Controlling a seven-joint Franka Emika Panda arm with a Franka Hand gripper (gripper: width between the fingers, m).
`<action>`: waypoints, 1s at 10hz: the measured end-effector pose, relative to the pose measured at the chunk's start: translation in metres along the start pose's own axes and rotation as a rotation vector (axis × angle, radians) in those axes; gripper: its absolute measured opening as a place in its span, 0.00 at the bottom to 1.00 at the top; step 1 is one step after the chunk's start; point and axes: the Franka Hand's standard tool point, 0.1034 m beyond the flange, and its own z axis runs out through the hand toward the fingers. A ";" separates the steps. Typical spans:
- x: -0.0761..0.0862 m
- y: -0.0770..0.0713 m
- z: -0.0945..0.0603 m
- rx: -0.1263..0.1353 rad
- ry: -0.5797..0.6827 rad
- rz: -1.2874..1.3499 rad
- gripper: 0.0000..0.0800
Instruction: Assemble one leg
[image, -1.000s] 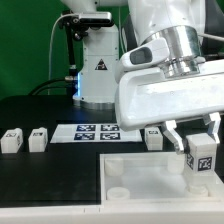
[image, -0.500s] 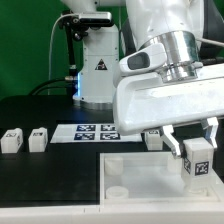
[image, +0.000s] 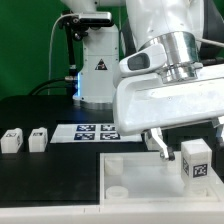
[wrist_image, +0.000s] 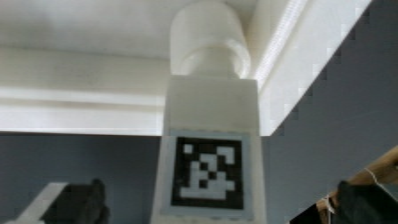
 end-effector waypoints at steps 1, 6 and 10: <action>0.000 0.000 0.000 0.000 0.000 0.000 0.81; 0.008 -0.002 -0.006 0.005 -0.021 0.001 0.81; 0.042 -0.010 -0.013 0.056 -0.203 -0.007 0.81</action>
Offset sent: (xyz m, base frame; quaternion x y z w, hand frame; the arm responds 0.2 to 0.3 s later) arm 0.0000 0.0000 0.0000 0.0000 0.0000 0.0000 1.0000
